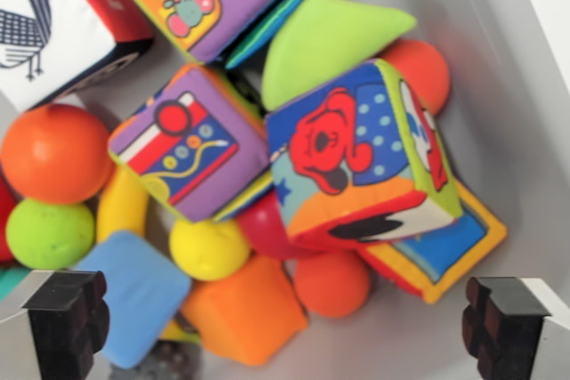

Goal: Pick an object from the bin

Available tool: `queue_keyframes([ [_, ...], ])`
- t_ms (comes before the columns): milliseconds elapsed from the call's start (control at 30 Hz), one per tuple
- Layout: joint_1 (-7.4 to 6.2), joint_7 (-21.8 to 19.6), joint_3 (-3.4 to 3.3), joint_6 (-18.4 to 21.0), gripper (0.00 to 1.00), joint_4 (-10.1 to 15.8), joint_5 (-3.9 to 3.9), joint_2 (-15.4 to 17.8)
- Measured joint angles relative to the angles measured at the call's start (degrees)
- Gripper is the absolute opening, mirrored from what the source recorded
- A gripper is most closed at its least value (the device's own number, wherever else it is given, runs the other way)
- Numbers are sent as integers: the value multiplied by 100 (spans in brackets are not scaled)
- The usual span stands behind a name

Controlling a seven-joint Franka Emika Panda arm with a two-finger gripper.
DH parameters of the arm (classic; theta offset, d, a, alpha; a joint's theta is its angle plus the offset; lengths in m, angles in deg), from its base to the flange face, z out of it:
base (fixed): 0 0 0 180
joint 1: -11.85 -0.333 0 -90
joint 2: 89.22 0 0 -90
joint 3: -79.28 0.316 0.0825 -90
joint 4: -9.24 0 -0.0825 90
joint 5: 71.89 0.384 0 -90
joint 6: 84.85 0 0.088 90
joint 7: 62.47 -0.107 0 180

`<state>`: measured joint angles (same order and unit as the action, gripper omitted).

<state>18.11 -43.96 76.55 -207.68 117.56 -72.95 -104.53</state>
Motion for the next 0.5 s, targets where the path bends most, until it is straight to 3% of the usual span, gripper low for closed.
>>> queue_keyframes([
  [500,157,1295,23,-87,100,-189,60,-247],
])
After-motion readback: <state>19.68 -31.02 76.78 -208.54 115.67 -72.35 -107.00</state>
